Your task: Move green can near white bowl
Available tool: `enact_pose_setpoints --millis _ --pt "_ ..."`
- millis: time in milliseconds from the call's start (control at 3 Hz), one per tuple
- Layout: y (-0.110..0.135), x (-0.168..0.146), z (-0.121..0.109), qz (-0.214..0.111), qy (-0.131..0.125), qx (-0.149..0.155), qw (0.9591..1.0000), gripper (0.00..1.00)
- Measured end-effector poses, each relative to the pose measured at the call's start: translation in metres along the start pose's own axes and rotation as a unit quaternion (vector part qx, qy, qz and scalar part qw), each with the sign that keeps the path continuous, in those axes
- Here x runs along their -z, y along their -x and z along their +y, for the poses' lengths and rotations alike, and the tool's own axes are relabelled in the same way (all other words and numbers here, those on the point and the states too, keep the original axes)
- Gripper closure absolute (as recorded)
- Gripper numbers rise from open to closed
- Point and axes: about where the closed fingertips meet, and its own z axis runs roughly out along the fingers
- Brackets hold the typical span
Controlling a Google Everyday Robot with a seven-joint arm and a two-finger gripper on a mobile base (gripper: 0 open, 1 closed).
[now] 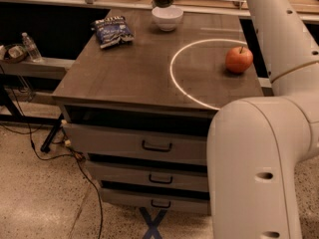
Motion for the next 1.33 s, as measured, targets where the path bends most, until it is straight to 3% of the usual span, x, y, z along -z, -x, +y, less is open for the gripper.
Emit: enact_pose_setpoints --millis 333,667,1000,1333 --pt "-0.039 -0.003 -0.024 0.054 -0.034 -0.011 0.9979 1.00" --pt "-0.039 -0.004 -0.024 0.054 -0.034 -0.011 0.9979 1.00" --pt "-0.058 -0.013 -0.020 0.066 -0.031 -0.047 0.9962 1.00" --pt "-0.097 -0.015 -0.018 0.101 -0.036 -0.096 0.9895 1.00"
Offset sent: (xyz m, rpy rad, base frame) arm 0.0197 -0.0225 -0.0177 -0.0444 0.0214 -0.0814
